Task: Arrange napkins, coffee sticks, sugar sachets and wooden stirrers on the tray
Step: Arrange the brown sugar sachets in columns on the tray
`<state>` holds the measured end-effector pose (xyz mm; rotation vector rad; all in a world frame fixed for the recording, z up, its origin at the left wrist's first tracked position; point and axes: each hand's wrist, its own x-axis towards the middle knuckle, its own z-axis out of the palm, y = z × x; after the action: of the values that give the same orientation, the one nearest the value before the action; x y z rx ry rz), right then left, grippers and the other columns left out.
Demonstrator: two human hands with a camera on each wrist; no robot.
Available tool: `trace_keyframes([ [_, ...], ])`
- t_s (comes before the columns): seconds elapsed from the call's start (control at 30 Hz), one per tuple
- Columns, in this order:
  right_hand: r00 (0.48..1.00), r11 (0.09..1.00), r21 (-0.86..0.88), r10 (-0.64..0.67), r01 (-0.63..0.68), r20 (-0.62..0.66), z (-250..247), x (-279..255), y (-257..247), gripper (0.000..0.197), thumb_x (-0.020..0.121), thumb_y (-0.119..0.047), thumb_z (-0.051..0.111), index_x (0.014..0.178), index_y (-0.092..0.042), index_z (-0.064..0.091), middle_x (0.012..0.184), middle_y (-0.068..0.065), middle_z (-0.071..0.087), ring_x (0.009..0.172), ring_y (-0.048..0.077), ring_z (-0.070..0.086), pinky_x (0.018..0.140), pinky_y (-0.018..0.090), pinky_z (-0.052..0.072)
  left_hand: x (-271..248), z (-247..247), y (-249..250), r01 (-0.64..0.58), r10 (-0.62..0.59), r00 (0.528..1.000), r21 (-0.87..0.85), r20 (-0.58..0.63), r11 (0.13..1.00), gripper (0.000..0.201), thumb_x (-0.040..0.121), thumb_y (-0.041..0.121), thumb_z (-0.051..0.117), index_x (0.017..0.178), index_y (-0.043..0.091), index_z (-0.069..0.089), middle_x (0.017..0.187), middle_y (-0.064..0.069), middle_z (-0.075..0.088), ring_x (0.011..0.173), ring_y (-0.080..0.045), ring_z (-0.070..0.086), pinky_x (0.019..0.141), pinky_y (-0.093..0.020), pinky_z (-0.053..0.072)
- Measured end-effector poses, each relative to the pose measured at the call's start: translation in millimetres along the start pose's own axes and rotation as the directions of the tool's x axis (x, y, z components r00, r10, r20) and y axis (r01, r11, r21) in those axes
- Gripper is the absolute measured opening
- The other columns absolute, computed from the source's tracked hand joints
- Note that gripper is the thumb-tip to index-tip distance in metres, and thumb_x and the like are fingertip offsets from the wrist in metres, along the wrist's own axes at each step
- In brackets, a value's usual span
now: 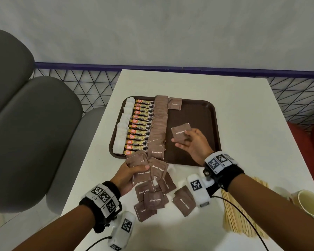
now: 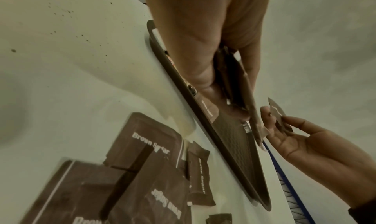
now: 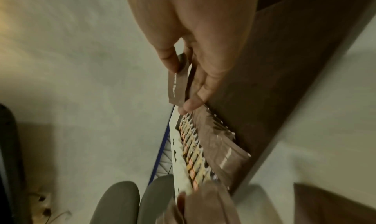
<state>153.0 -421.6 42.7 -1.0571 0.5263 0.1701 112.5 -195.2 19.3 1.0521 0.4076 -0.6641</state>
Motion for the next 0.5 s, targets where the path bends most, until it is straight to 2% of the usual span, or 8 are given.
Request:
trace_keyframes([
  [0.13, 0.999, 0.996, -0.088, -0.023, 0.018, -0.049, -4, 26, -13, 0.024, 0.091, 0.002, 0.046, 0.111, -0.010, 0.042, 0.086, 0.009, 0.056, 0.065, 0.015, 0.051, 0.058, 0.026, 0.041, 4, -10, 5, -0.042, 0.041, 0.999, -0.030, -0.033, 0.999, 0.056, 0.071, -0.011, 0.063, 0.124, 0.004, 0.055, 0.115, -0.026, 0.063, 0.085, -0.031, 0.070, 0.064, -0.037, 0.059],
  [0.2, 0.996, 0.979, -0.203, -0.048, 0.033, -0.070, -4, 42, -18, 0.021, 0.090, 0.003, 0.046, 0.106, -0.010, 0.048, 0.082, 0.006, 0.054, 0.062, 0.011, 0.046, 0.056, 0.025, 0.038, 6, -14, 8, -0.059, 0.057, 0.997, -0.033, -0.045, 0.998, 0.061, 0.062, -0.005, 0.074, 0.120, 0.004, 0.057, 0.110, -0.025, 0.066, 0.085, -0.031, 0.071, 0.063, -0.036, 0.059],
  [0.23, 0.995, 0.961, -0.275, -0.063, 0.039, -0.081, -4, 51, -21, 0.018, 0.090, 0.002, 0.046, 0.102, -0.011, 0.050, 0.081, 0.005, 0.054, 0.061, 0.010, 0.045, 0.055, 0.024, 0.038, 8, -18, 9, -0.064, 0.063, 0.997, -0.030, -0.049, 0.997, 0.064, 0.058, -0.002, 0.077, 0.119, 0.004, 0.058, 0.111, -0.025, 0.066, 0.087, -0.031, 0.070, 0.064, -0.036, 0.059],
  [0.3, 0.990, 0.917, -0.395, -0.099, 0.053, -0.096, -3, 70, -26, 0.015, 0.091, -0.001, 0.047, 0.099, -0.012, 0.053, 0.084, 0.005, 0.056, 0.065, 0.010, 0.048, 0.059, 0.025, 0.043, 11, -24, 13, -0.073, 0.072, 0.996, -0.017, -0.052, 0.997, 0.057, 0.063, -0.004, 0.073, 0.118, 0.005, 0.059, 0.117, -0.026, 0.063, 0.092, -0.032, 0.068, 0.068, -0.037, 0.059],
  [0.4, 0.984, 0.855, -0.513, -0.143, 0.071, -0.102, -2, 103, -34, 0.020, 0.090, 0.003, 0.048, 0.096, -0.014, 0.055, 0.096, 0.010, 0.056, 0.071, 0.013, 0.053, 0.068, 0.031, 0.051, 15, -30, 19, -0.095, 0.094, 0.994, -0.018, -0.047, 0.995, 0.045, 0.062, -0.005, 0.073, 0.104, 0.012, 0.069, 0.111, -0.022, 0.067, 0.089, -0.029, 0.070, 0.068, -0.036, 0.059],
  [0.47, 0.980, 0.784, -0.615, -0.176, 0.085, -0.088, -2, 125, -36, 0.029, 0.085, 0.010, 0.048, 0.100, -0.014, 0.056, 0.100, 0.013, 0.056, 0.070, 0.017, 0.056, 0.065, 0.031, 0.054, 17, -34, 24, -0.106, 0.106, 0.993, 0.001, -0.050, 0.994, 0.047, 0.069, -0.004, 0.066, 0.112, 0.012, 0.063, 0.113, -0.021, 0.067, 0.090, -0.027, 0.069, 0.069, -0.034, 0.059],
  [0.5, 0.977, 0.745, -0.661, -0.197, 0.091, -0.086, -1, 135, -37, 0.034, 0.083, 0.012, 0.049, 0.103, -0.014, 0.056, 0.103, 0.014, 0.057, 0.073, 0.020, 0.058, 0.059, 0.027, 0.054, 18, -37, 25, -0.112, 0.112, 0.993, 0.006, -0.048, 0.994, 0.049, 0.072, -0.004, 0.064, 0.118, 0.011, 0.059, 0.115, -0.021, 0.065, 0.092, -0.027, 0.068, 0.070, -0.034, 0.058],
])
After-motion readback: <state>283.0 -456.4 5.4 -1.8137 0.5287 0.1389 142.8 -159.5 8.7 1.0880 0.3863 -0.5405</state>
